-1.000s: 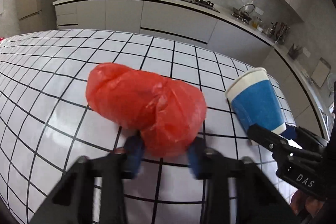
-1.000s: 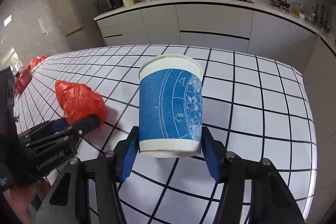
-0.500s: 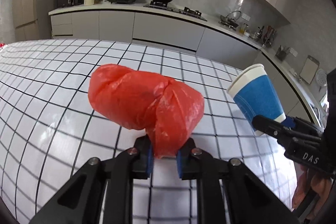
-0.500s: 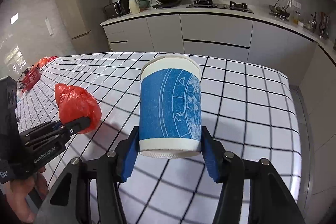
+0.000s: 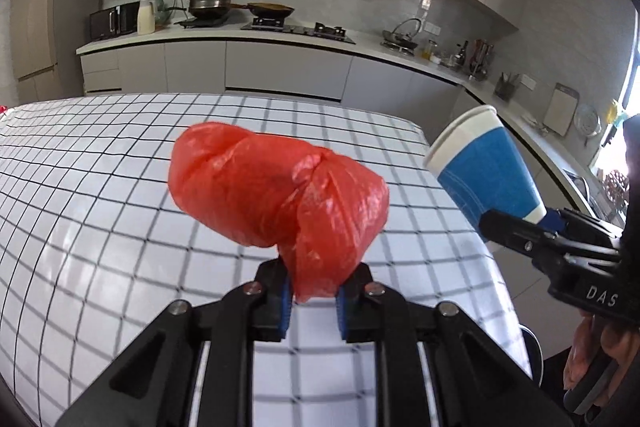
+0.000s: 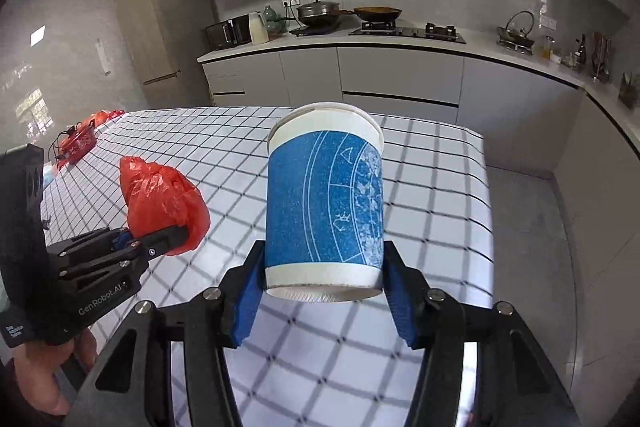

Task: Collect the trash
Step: 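Carry the blue cup and red bag over the bin and open both tools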

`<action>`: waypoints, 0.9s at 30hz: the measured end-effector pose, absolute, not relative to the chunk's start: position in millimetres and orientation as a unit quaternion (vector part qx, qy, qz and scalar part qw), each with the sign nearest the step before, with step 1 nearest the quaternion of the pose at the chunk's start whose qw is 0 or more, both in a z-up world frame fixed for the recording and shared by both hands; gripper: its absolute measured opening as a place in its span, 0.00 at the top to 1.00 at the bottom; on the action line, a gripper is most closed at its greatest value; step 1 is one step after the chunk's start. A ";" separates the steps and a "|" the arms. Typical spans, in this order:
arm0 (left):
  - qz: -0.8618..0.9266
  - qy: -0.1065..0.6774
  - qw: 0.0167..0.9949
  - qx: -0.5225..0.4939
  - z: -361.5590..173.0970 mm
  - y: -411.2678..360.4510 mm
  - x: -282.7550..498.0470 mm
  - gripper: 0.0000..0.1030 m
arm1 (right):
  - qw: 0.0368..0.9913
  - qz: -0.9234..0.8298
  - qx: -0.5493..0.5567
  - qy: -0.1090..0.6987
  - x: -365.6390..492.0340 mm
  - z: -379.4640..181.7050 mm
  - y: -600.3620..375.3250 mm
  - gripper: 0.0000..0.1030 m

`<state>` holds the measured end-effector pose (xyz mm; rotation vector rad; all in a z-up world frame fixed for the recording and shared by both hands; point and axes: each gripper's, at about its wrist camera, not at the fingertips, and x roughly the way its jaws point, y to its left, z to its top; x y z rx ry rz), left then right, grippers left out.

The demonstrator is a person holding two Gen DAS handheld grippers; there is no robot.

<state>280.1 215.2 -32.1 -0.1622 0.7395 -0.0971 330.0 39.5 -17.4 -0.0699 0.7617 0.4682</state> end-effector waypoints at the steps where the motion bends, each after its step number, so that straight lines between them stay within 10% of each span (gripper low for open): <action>1: -0.048 0.360 0.929 -0.077 -29.5 206.9 273.2 0.82 | 0.901 0.226 -0.032 0.368 324.6 -15.5 31.4 0.44; 27: -0.133 0.371 0.918 -0.044 -31.0 8.8 167.2 0.82 | 0.911 0.159 -0.021 0.380 177.1 -6.7 -209.2 0.44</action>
